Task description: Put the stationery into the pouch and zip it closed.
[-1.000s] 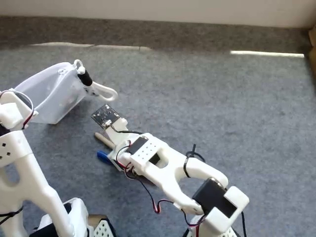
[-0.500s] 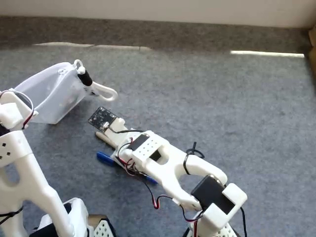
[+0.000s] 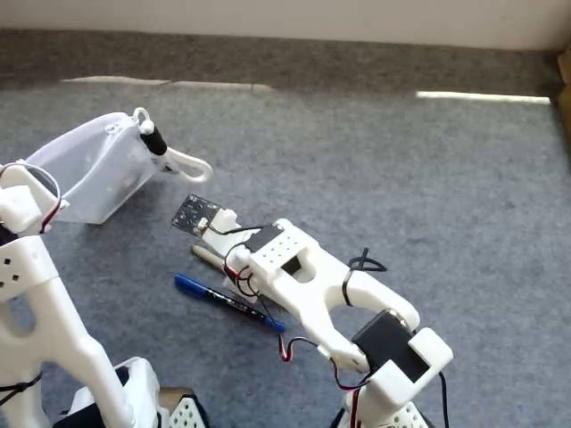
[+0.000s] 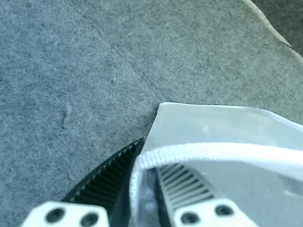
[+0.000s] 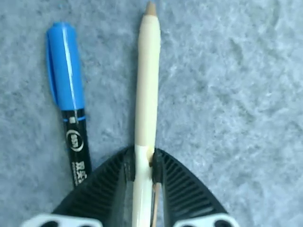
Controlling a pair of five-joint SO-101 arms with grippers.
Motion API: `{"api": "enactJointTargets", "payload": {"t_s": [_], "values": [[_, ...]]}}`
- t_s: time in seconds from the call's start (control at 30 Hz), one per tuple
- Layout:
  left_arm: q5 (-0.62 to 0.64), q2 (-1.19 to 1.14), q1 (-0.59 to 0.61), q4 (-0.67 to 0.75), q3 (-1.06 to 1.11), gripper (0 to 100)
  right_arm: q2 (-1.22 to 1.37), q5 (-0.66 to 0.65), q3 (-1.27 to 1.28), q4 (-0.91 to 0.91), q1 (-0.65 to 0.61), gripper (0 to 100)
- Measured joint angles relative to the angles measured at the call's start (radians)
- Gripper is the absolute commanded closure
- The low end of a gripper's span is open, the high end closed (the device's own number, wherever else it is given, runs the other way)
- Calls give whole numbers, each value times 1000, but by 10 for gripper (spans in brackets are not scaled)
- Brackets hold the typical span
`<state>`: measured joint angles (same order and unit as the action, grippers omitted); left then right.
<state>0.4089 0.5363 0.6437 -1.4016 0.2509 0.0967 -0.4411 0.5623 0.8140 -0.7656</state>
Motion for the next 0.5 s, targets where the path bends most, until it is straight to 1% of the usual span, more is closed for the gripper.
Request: {"api": "enactJointTargets", "payload": {"t_s": [0.17,0.33,0.47,0.5], "values": [[0,0,0,3,0,994,-2,-74,-2,98,28,993],[0,0,0,3,0,994,-2,-132,-2,140,48,982],[0,0,0,3,0,994,-2,-140,-2,146,49,875],[0,0,0,3,0,994,-2,-140,-2,146,49,863]]}}
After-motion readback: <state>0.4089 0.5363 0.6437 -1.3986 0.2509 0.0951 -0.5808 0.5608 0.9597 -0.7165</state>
